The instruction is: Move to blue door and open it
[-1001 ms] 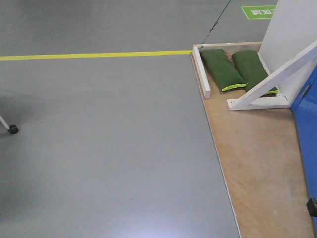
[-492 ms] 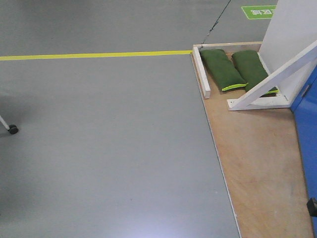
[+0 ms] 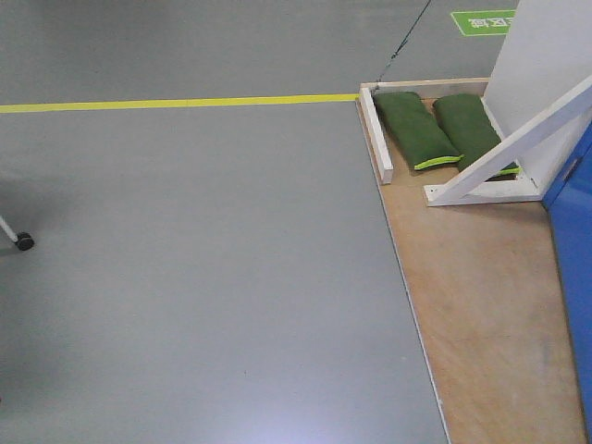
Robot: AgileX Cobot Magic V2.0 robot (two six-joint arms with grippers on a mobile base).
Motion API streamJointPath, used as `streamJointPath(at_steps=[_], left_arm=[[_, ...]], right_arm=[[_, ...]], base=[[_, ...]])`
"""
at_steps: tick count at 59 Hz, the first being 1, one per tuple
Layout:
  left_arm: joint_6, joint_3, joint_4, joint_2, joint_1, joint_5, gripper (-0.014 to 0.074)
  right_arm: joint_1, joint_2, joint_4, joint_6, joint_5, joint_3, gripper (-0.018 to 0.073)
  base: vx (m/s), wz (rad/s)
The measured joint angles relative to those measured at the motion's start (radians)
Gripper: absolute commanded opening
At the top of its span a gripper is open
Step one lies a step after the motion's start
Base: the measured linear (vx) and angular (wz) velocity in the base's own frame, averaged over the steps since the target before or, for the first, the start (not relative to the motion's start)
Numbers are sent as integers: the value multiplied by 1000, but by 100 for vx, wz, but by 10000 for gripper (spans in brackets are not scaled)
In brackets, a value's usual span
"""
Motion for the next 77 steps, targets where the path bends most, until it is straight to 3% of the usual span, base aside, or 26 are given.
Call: streamJointPath(at_steps=[7, 12, 25, 51, 77], left_arm=[[0, 0, 0, 0, 0, 0, 70], [0, 0, 0, 0, 0, 0, 70], [0, 0, 0, 0, 0, 0, 70], [0, 0, 0, 0, 0, 0, 70], [0, 0, 0, 0, 0, 0, 70]], right_arm=[[-170, 89, 258, 0, -24, -62, 2], [-250, 166, 392, 0, -42, -92, 2], [-394, 368, 547, 0, -89, -178, 2], [-422, 798, 745, 0, -239, -514, 2], [-441, 1045, 763, 0, -366, -818, 2]], base=[[0, 0], [0, 0], [0, 0], [0, 0], [0, 0]])
